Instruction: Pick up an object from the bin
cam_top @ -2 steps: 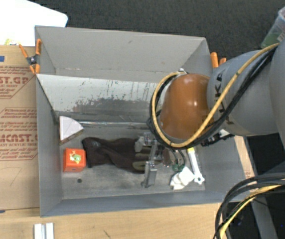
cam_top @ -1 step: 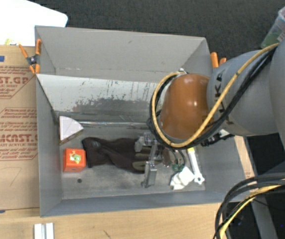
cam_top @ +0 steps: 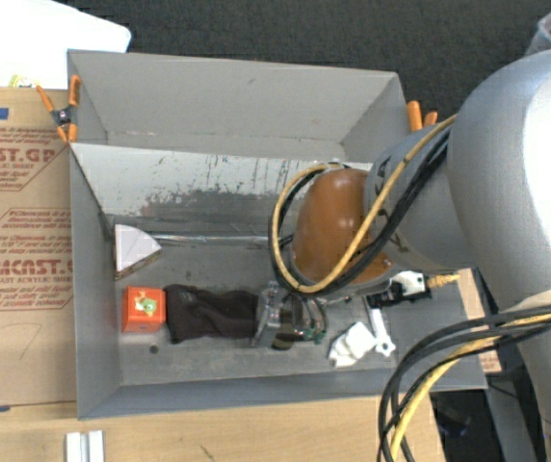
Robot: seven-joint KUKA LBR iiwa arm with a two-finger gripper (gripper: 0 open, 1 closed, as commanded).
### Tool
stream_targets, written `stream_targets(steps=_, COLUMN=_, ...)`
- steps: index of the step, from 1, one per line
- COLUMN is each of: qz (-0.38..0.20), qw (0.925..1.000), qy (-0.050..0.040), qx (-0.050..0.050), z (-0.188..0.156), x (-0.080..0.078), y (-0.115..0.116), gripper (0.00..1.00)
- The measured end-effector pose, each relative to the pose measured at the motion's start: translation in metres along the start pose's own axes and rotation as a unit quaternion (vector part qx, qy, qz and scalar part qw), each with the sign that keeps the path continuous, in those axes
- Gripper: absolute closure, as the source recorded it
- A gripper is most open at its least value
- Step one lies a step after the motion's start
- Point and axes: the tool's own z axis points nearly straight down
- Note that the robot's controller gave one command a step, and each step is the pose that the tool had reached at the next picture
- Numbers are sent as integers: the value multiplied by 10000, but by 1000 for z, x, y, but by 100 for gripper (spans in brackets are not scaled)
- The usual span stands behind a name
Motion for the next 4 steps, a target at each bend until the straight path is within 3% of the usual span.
stream_targets(steps=1, qz=1, qw=10000, qy=0, qx=0, z=0, x=0, y=0, gripper=100)
stream_targets(steps=2, qz=-72, qw=10000, qy=-11, qx=-9, z=-43, x=-5, y=-5, gripper=100)
stream_targets(steps=3, qz=46, qw=10000, qy=24, qx=3, z=-110, x=-7, y=-4, gripper=100)
stream_targets(steps=4, qz=70, qw=10000, qy=7, qx=-4, z=-209, x=-6, y=-11, gripper=100)
